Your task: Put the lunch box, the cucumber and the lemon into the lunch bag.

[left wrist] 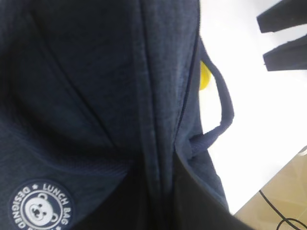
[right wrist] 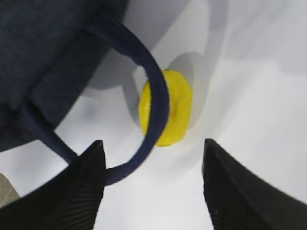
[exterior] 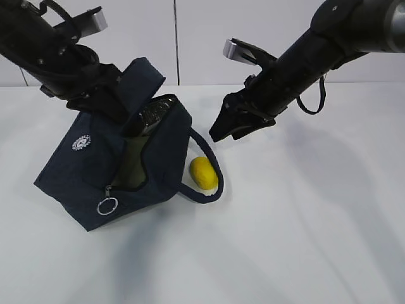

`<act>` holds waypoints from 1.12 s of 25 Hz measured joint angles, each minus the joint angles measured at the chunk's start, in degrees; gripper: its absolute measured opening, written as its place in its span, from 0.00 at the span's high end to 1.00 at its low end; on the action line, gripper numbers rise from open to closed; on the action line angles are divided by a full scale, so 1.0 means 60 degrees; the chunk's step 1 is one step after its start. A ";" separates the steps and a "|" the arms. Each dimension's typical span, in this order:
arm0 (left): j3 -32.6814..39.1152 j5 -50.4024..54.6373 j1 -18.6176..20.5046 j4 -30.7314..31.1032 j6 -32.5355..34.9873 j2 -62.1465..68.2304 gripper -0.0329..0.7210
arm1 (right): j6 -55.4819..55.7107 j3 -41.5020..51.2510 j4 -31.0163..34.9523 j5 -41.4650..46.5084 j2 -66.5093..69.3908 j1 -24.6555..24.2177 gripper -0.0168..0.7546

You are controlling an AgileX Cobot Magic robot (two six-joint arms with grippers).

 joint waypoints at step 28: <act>-0.0017 0.0591 0.1776 0.0134 0.0132 0.0000 0.93 | 0.0441 0.0000 -0.0563 -0.1458 0.1287 0.0634 0.38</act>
